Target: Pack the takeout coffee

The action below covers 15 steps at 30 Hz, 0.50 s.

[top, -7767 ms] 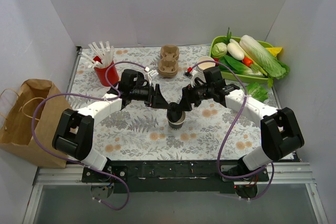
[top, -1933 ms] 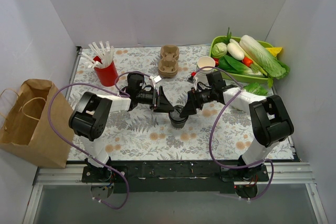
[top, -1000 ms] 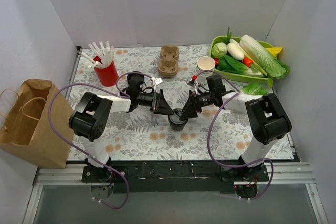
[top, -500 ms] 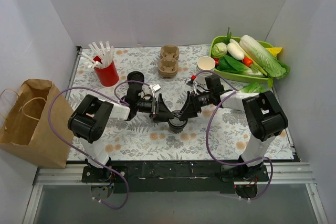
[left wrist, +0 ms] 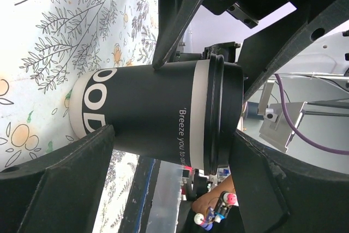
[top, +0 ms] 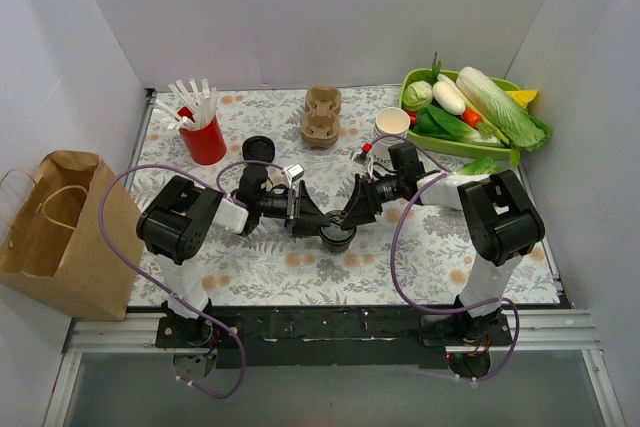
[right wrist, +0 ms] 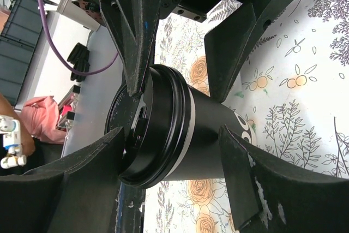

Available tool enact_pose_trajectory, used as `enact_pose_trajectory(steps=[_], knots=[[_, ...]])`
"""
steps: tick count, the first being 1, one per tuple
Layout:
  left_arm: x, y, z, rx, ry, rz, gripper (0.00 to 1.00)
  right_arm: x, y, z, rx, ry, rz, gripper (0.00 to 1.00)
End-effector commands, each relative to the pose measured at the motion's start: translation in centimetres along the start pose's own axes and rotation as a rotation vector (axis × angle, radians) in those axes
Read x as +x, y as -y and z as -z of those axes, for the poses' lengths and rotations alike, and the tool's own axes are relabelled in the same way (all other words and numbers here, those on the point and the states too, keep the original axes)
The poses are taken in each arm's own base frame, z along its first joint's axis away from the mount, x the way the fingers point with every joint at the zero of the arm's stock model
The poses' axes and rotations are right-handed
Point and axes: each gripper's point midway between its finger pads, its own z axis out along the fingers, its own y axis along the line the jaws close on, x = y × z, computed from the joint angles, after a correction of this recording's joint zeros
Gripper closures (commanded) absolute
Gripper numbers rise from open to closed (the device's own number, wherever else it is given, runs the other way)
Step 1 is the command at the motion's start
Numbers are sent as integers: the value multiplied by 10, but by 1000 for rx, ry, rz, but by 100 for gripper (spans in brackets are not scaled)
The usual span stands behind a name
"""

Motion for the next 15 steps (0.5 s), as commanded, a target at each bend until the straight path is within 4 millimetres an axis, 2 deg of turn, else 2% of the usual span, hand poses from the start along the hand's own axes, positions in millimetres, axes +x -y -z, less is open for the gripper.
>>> enact_pose_trajectory(steps=[1,2,3,6,9,13,14,15], knots=[[5,-27,-2,-79,-1,1,21,20,43,-1,175,-24,26,26],[-14,-8,-7,-47,2,-94,21,16,42,-1,174,-22,35,26],[-14,-7,-8,-63,-23,-131,21,5,39,0,169,-22,60,26],[-27,16,-13,-34,-43,-208,19,-8,28,2,148,-37,76,22],[-22,31,-10,-8,-61,-191,18,-9,22,4,138,-58,83,20],[-7,37,-2,-11,-84,-206,14,-1,20,5,136,-68,82,20],[-1,36,1,-19,-94,-187,2,0,20,5,136,-68,78,20],[5,33,3,-25,-104,-173,2,0,20,5,138,-67,72,20]])
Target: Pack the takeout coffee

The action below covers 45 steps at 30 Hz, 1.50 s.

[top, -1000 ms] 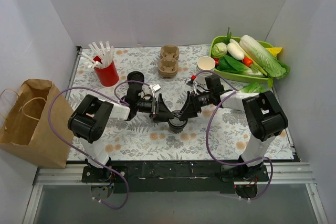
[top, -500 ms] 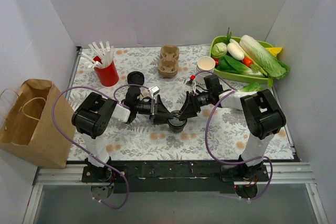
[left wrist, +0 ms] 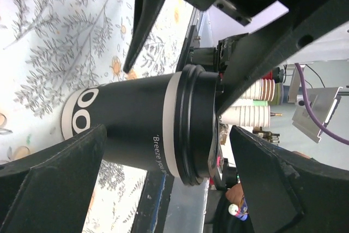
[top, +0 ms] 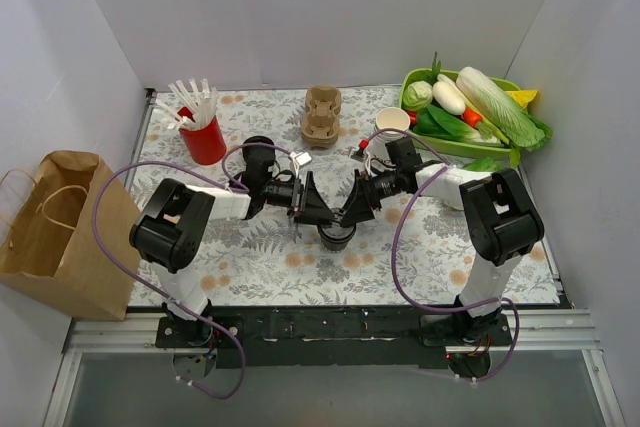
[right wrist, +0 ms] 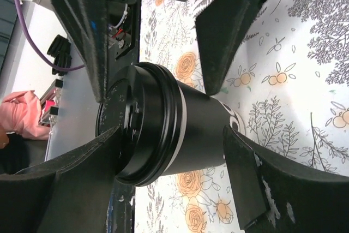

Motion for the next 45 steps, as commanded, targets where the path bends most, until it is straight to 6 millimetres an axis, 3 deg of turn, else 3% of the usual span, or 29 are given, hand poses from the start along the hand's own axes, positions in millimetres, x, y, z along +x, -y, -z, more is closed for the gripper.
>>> enact_pose_trajectory(steps=[1,6,12,20,28,31,34,42,45], knots=[[25,18,11,9,-54,-18,2,12,15,0,75,-32,27,20],[41,17,13,28,-97,12,2,8,21,-2,78,-23,29,20],[41,-7,10,-48,-95,6,2,-1,29,-4,82,-13,32,20],[54,-19,3,-66,-127,-38,2,10,34,-6,95,-25,5,22],[62,-82,3,-274,-102,-110,2,24,36,-6,103,-36,-4,23],[68,-96,4,-304,-109,-120,3,27,37,-5,107,-43,-1,23],[64,-87,2,-272,-96,-109,4,22,36,-5,101,-37,14,23],[9,-5,-2,-114,-28,-221,2,-16,15,3,85,-40,125,14],[1,10,-2,-95,-26,-209,2,-20,12,9,102,-71,185,11]])
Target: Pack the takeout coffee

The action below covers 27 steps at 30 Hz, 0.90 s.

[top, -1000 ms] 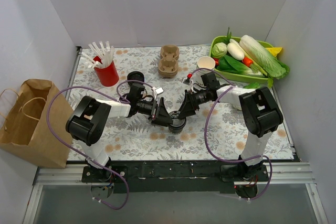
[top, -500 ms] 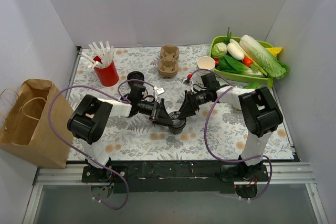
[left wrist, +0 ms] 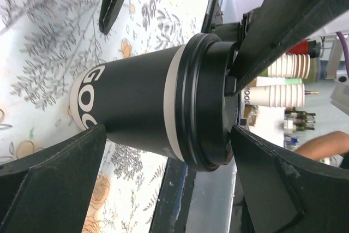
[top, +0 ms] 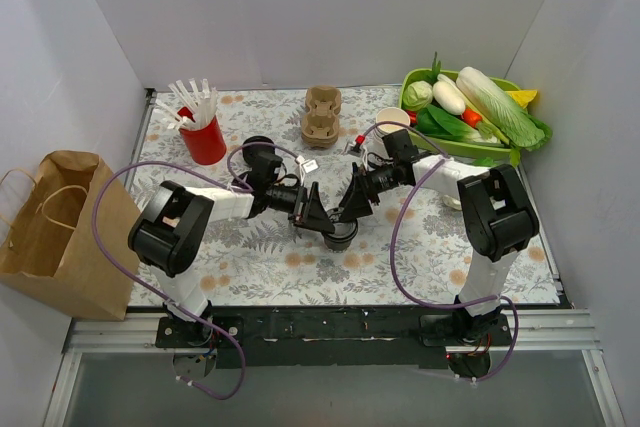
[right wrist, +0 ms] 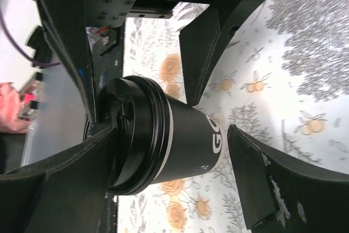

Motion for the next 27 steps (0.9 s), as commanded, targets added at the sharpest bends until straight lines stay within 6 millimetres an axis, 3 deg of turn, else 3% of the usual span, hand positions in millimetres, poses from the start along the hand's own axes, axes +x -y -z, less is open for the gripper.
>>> enact_pose_trajectory(steps=[1,2,6,11,18,22,27], knots=[[-30,13,2,-61,63,-92,2,-15,2,13,99,-71,148,11],[-28,12,3,-71,58,-79,2,-14,6,16,113,-91,197,6],[-27,14,6,-71,50,-86,2,-18,7,24,140,-116,243,4],[-48,36,13,-49,82,-138,2,-32,-3,35,149,-126,338,2],[-55,34,32,-87,107,-146,2,-42,-21,45,151,-144,491,2],[-62,28,48,-103,177,-60,2,-41,-31,44,133,-187,592,2],[-34,19,59,-99,151,10,2,-38,-41,31,157,-249,709,2]])
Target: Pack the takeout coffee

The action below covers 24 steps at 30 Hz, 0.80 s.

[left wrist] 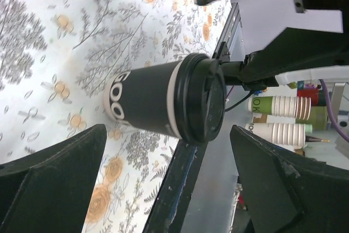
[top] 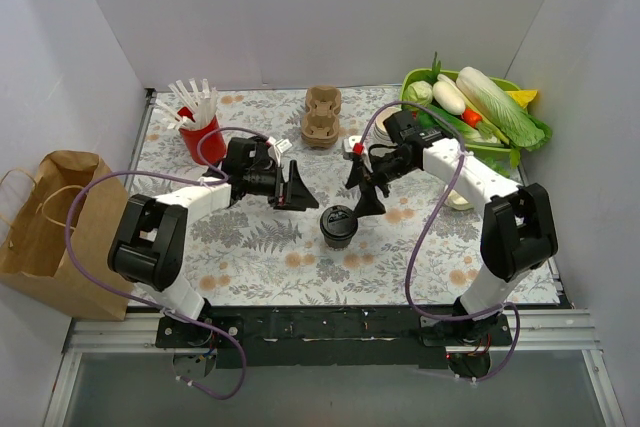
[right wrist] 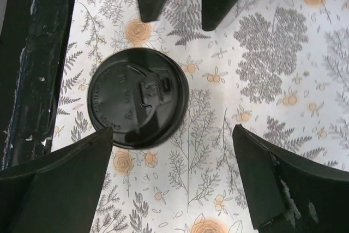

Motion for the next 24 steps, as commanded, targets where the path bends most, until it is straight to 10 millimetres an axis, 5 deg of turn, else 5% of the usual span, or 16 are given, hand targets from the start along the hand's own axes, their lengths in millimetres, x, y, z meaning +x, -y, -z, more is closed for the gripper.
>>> enact_pose_trajectory(steps=[1,8,24], knots=[[22,9,16,14,-25,27,2,-18,-18,-8,-3,-42,179,2],[52,6,19,32,-62,91,2,-19,-36,-27,-64,-89,259,2],[61,2,-12,53,-131,96,2,-5,-41,-41,-106,-159,297,2]])
